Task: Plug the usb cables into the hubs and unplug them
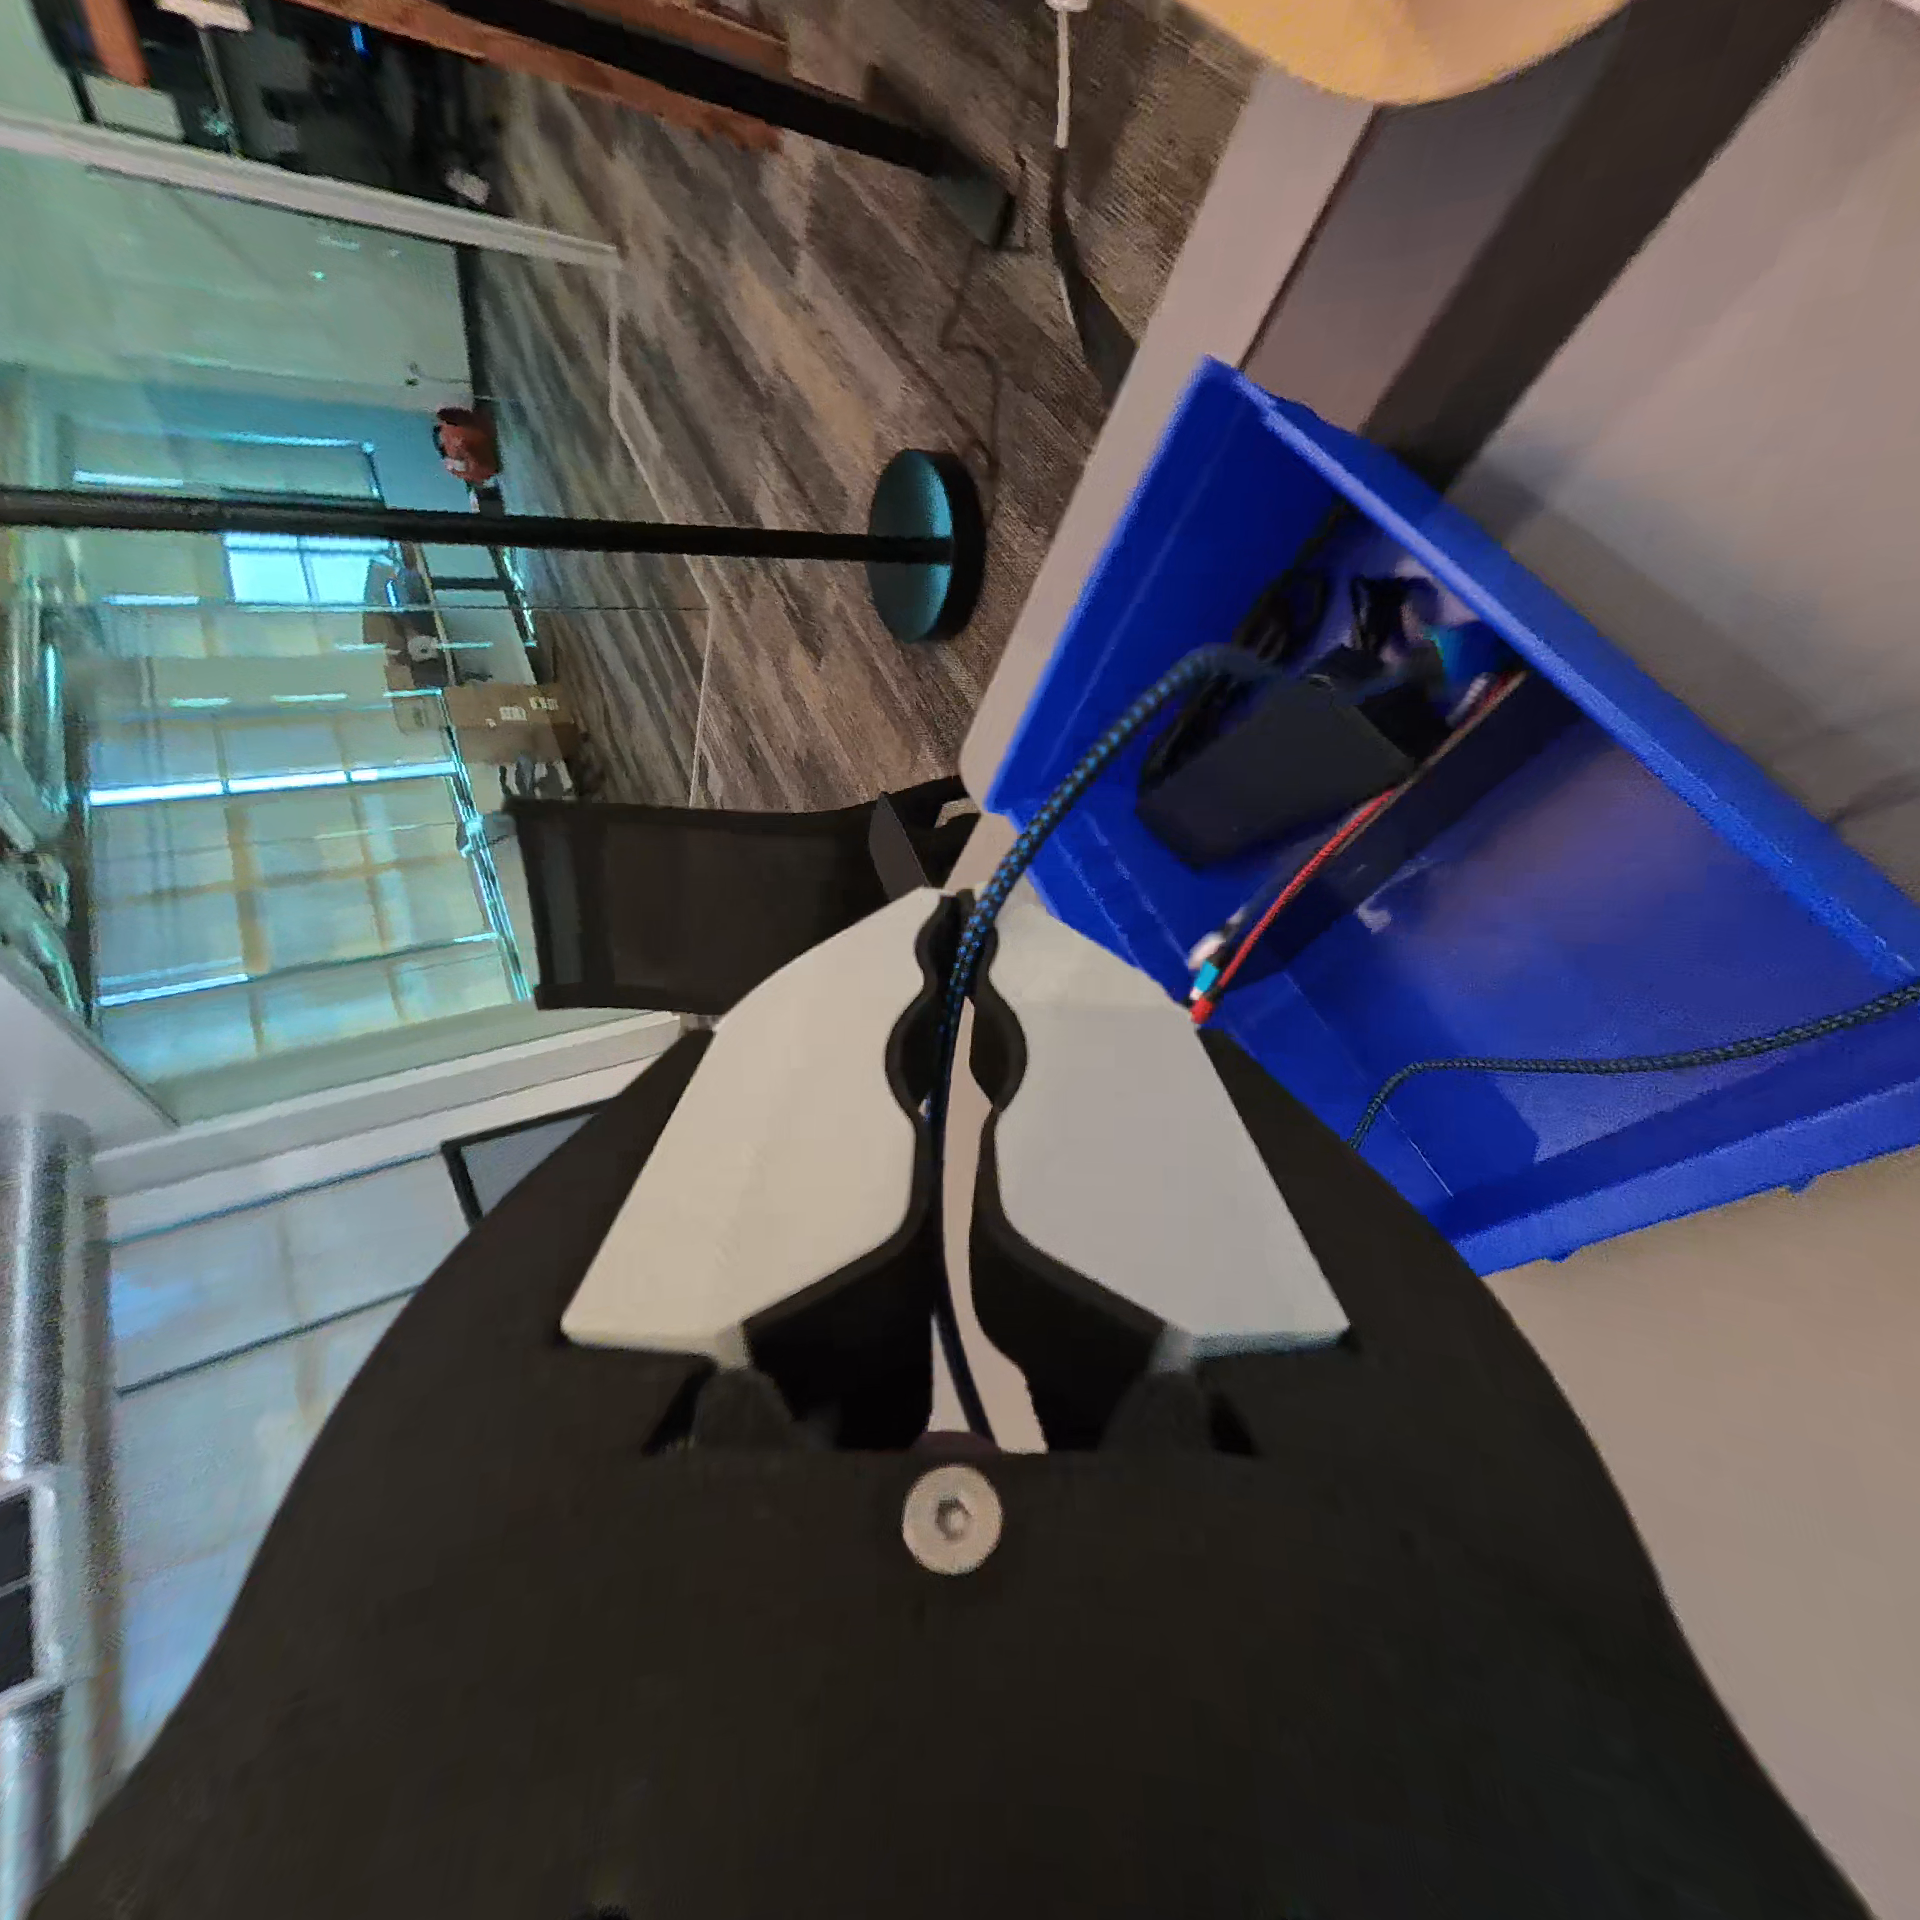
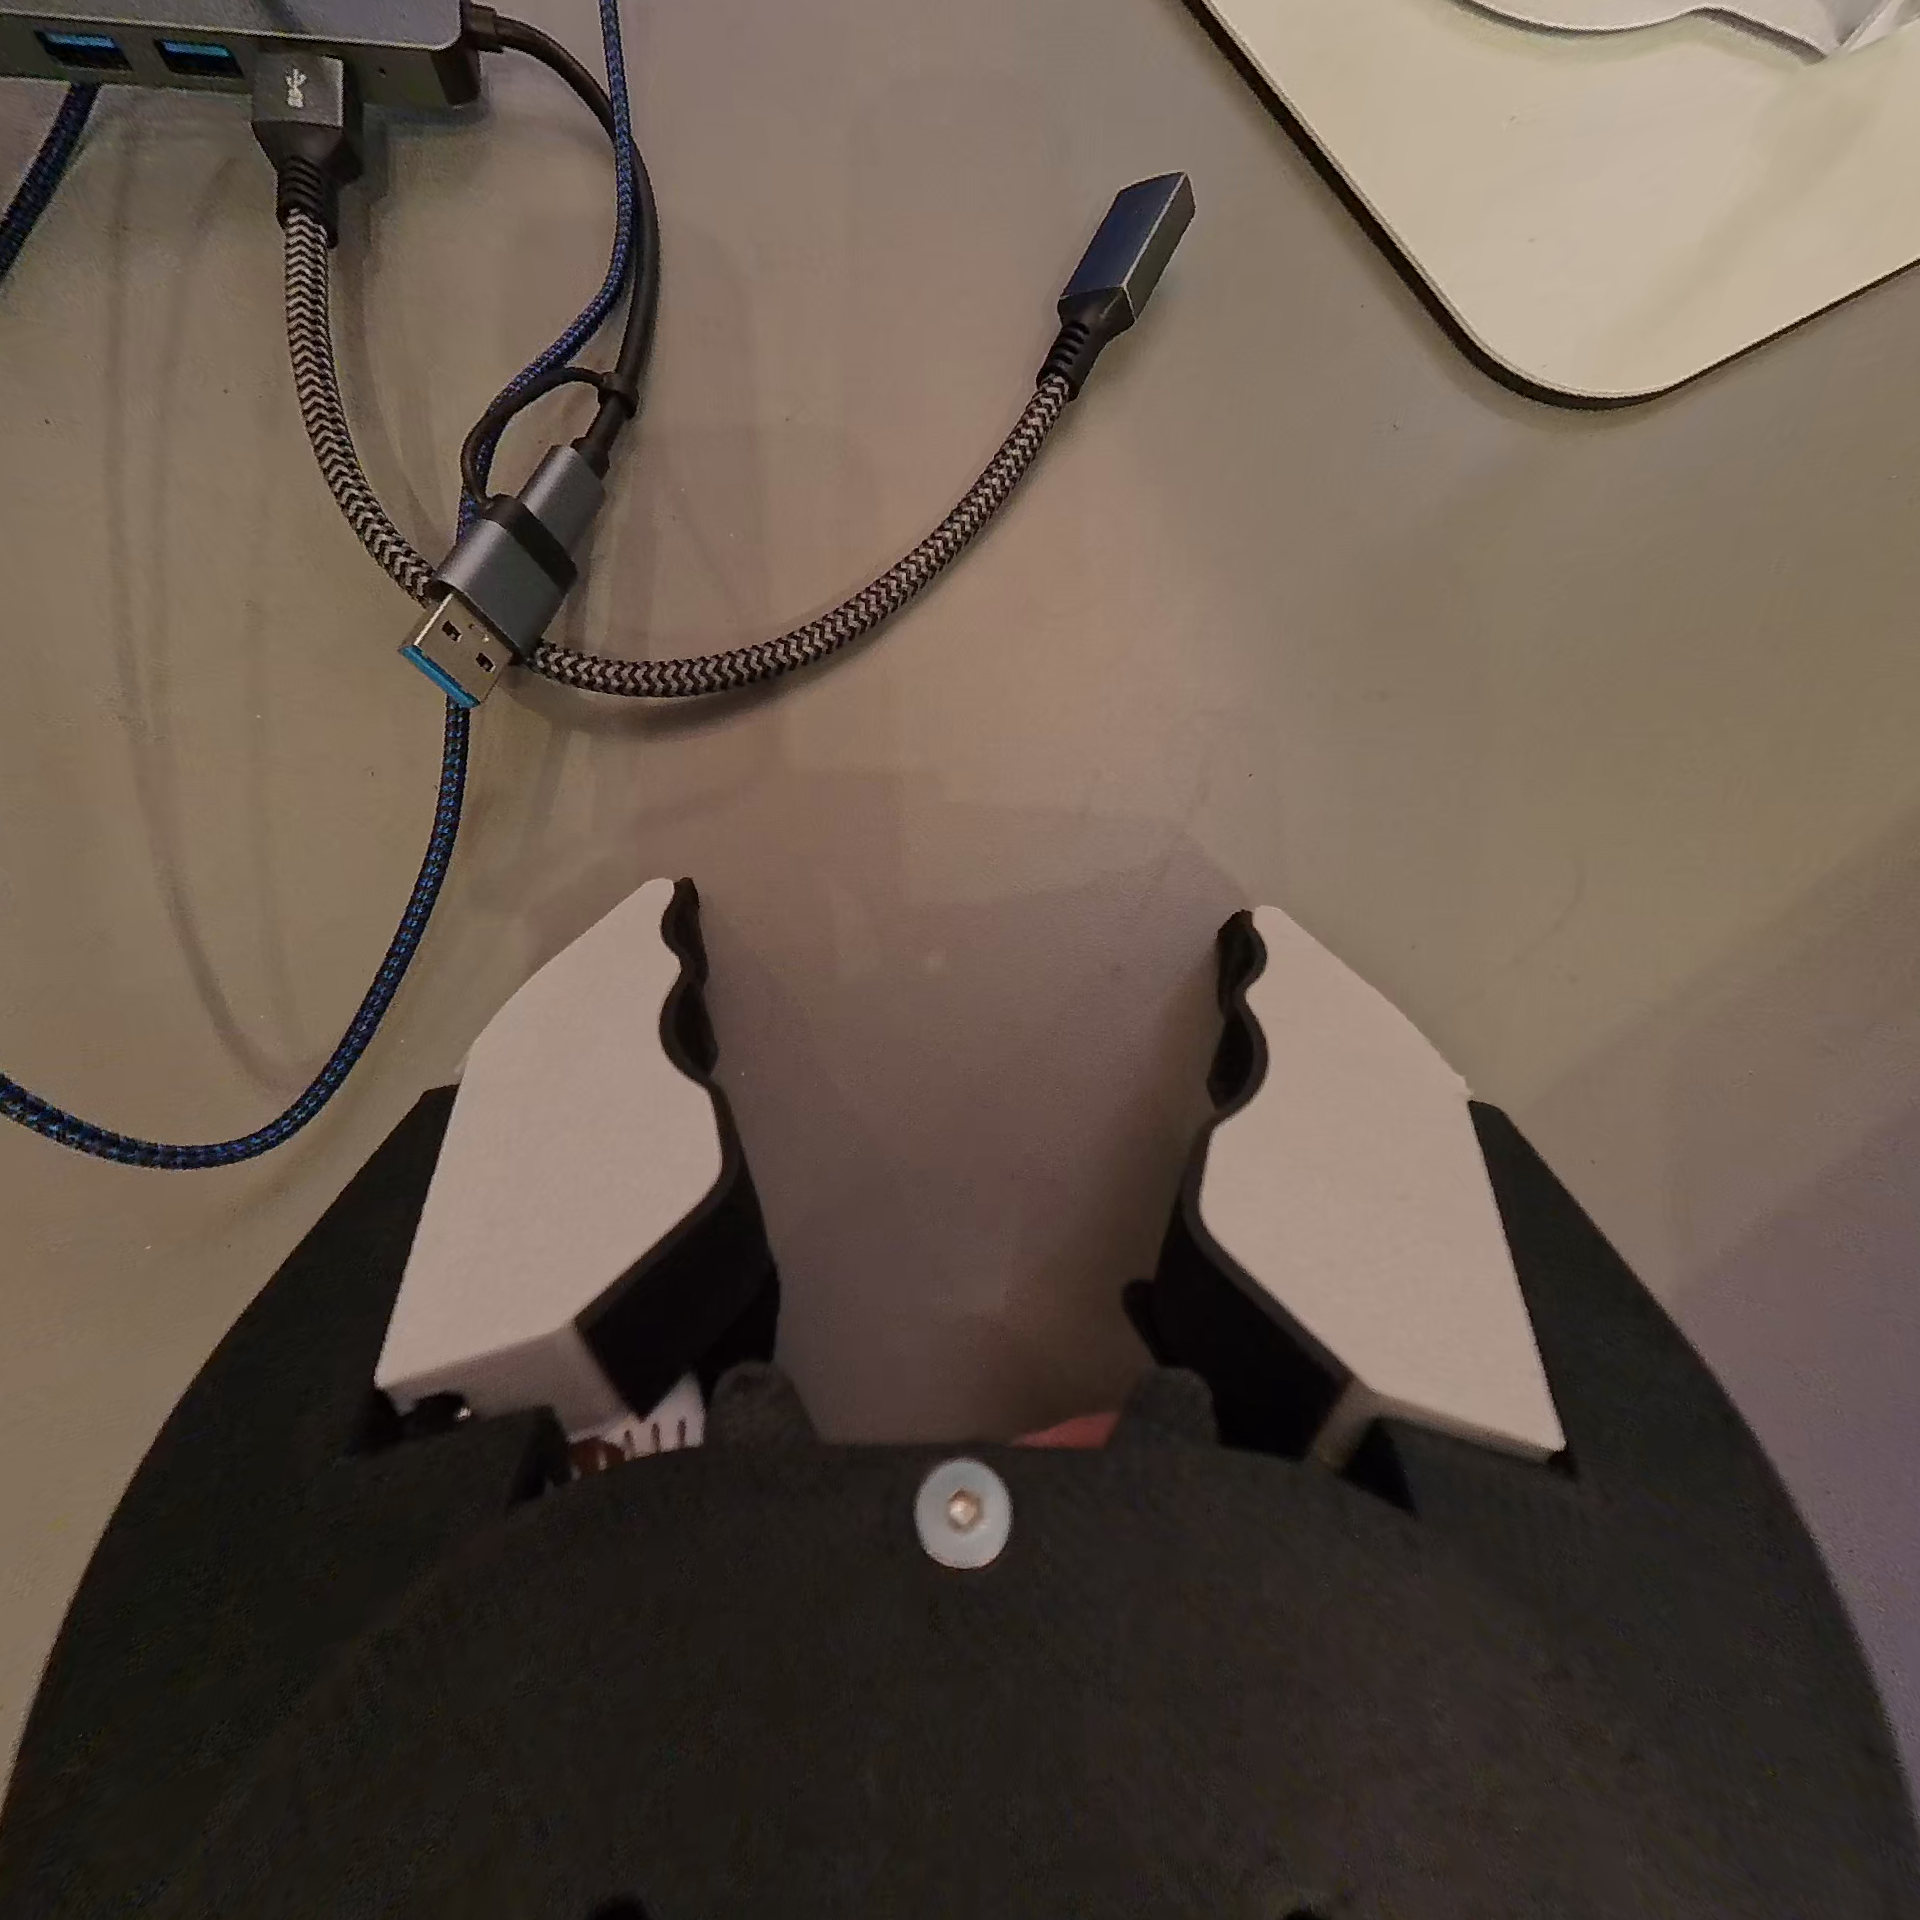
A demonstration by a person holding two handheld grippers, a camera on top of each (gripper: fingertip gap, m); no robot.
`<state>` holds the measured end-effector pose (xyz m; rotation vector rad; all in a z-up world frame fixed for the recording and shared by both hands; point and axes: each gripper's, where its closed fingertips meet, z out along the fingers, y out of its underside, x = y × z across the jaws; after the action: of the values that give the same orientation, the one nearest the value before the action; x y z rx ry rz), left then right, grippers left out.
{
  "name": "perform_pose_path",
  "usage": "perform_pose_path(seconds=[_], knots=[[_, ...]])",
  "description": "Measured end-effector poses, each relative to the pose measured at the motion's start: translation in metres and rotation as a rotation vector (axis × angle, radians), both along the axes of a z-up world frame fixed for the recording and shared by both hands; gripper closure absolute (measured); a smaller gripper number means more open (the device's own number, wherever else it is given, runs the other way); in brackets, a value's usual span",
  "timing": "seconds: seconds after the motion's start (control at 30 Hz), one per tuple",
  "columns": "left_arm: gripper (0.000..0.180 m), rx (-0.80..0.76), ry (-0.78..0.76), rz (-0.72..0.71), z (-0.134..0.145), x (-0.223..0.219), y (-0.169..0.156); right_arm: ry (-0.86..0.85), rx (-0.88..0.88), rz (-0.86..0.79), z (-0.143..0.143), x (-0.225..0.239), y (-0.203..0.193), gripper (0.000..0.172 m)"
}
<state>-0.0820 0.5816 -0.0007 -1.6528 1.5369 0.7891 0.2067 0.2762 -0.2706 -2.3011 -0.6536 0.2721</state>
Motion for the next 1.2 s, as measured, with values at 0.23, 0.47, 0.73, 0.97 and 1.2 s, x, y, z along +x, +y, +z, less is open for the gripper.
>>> perform_pose_path(seconds=[0.23,0.47,0.73,0.97,1.2], knots=[[0.18,0.088,-0.133,0.067,0.055,-0.023,-0.008,0.0,0.0,0.0,0.0,0.0,0.0,0.078],[0.18,0.174,-0.317,0.049,0.107,-0.025,-0.029,0.0,0.0,0.0,0.0,0.0,0.0,0.078],[0.18,0.257,-0.49,-0.059,0.164,-0.013,-0.079,0.0,0.0,0.0,0.0,0.0,0.0,0.078],[0.18,0.259,-0.519,-0.17,0.188,0.01,-0.132,0.0,0.0,0.0,0.0,0.0,0.0,0.078],[0.18,0.09,-0.543,-0.322,0.156,0.053,-0.187,0.0,0.0,0.0,0.0,0.0,0.0,0.078]])
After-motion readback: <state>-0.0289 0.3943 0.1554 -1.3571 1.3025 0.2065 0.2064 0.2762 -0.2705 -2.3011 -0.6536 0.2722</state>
